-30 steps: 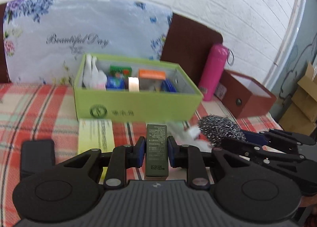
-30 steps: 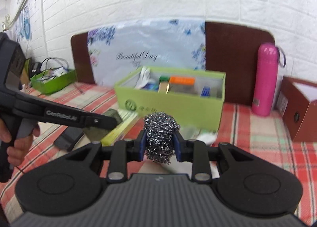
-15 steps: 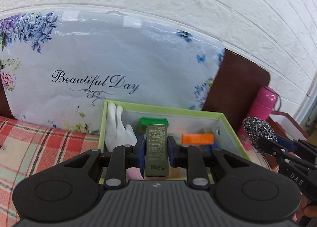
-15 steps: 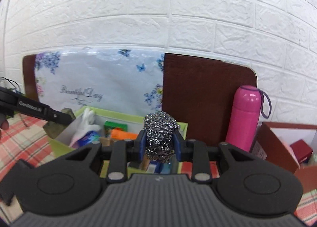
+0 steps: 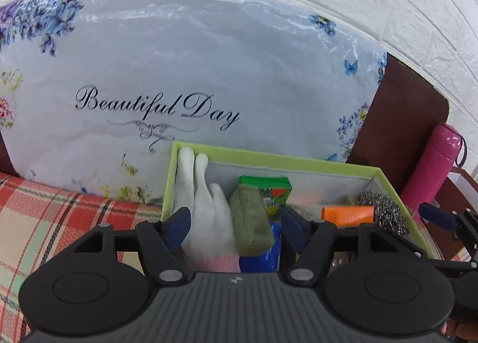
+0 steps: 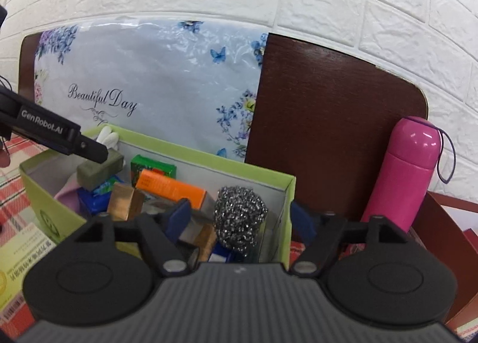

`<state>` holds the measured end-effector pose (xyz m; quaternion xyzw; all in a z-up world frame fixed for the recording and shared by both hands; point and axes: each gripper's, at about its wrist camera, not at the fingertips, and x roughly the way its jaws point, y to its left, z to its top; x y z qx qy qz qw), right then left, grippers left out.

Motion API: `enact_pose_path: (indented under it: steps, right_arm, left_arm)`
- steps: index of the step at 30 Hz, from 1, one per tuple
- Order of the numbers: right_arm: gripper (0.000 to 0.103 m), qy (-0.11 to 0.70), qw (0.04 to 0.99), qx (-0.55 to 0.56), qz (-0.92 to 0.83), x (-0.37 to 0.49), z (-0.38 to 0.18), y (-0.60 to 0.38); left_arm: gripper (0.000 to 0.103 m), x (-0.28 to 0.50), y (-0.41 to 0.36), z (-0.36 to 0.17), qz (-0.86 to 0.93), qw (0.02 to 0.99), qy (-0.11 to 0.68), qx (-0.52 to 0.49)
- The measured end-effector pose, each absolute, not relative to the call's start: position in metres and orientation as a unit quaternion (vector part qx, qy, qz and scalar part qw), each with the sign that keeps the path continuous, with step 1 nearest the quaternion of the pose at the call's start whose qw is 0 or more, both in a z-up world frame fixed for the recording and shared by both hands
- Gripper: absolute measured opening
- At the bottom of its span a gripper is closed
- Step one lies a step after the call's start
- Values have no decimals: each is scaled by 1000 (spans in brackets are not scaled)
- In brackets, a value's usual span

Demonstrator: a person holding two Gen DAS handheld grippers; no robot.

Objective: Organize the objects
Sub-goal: 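Carry the grey bottle and steel scrubber into the lime-green box, release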

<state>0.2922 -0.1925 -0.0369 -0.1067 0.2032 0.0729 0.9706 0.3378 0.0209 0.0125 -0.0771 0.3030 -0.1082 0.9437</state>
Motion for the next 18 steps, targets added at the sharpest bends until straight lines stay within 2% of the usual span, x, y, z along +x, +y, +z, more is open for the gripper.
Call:
enact_pose_path:
  steps: [1,5,10,18]
  right_arm:
    - [82,206,971,-99,72,289,-37,-195]
    - [86,208,973,-78,69,273,-26,-204]
    - [100,175,981,-57,65,233,1,-217]
    - [103,153,984,-45,79,162,22,-222]
  left_arm:
    - [70,335,21,12,-107,943,307,-78]
    - [70,317,19,21,-98,944,309,-67]
    - [71,278,3,38,-74,946,313,-34]
    - [72,211,-16,47,-82,950,300,-32]
